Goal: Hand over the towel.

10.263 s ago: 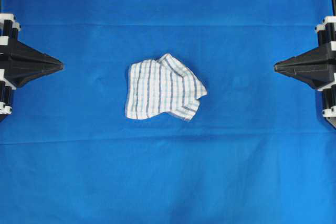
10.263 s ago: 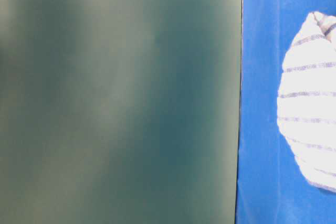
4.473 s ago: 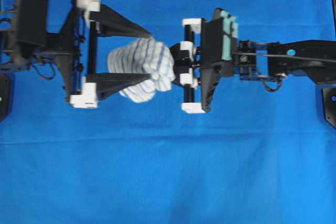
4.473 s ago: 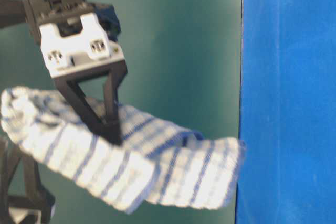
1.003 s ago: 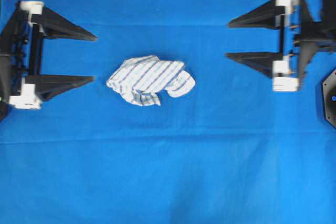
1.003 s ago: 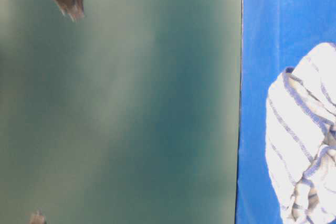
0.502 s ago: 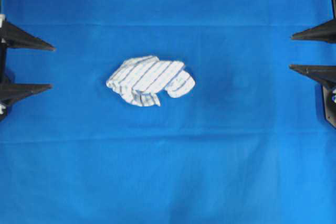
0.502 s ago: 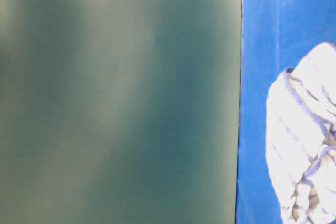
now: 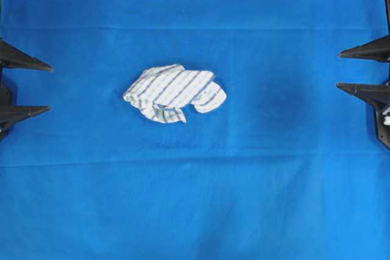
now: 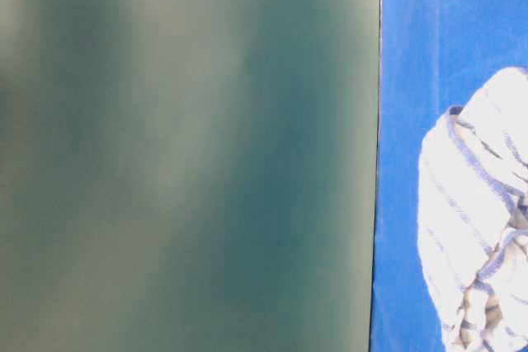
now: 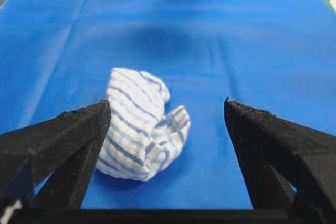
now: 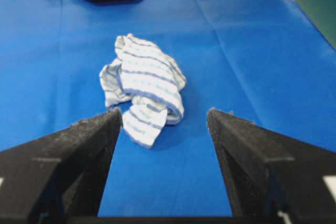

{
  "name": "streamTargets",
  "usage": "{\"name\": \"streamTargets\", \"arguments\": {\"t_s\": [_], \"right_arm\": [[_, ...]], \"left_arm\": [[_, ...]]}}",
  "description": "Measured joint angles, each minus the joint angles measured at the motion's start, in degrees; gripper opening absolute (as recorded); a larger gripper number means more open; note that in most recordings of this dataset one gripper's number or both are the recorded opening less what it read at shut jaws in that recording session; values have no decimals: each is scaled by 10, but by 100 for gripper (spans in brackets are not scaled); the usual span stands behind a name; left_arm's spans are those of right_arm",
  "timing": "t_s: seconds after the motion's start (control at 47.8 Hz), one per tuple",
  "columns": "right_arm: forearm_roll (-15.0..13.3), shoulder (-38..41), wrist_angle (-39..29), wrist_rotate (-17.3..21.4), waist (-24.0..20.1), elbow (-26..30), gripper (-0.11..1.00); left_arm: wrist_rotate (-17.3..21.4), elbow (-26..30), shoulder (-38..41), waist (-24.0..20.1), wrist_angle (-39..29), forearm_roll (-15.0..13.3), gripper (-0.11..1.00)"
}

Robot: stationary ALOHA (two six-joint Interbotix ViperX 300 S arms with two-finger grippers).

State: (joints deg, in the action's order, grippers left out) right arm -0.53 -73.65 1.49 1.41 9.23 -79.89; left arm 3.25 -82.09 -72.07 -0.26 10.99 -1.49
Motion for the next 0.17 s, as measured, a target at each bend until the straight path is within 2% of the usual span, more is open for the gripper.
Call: {"name": "streamTargets", "arguments": {"t_s": [0.167], "right_arm": [[0, 0, 0, 0, -1, 0, 70]], "left_arm": [[1, 0, 0, 0, 1, 1, 92]]}}
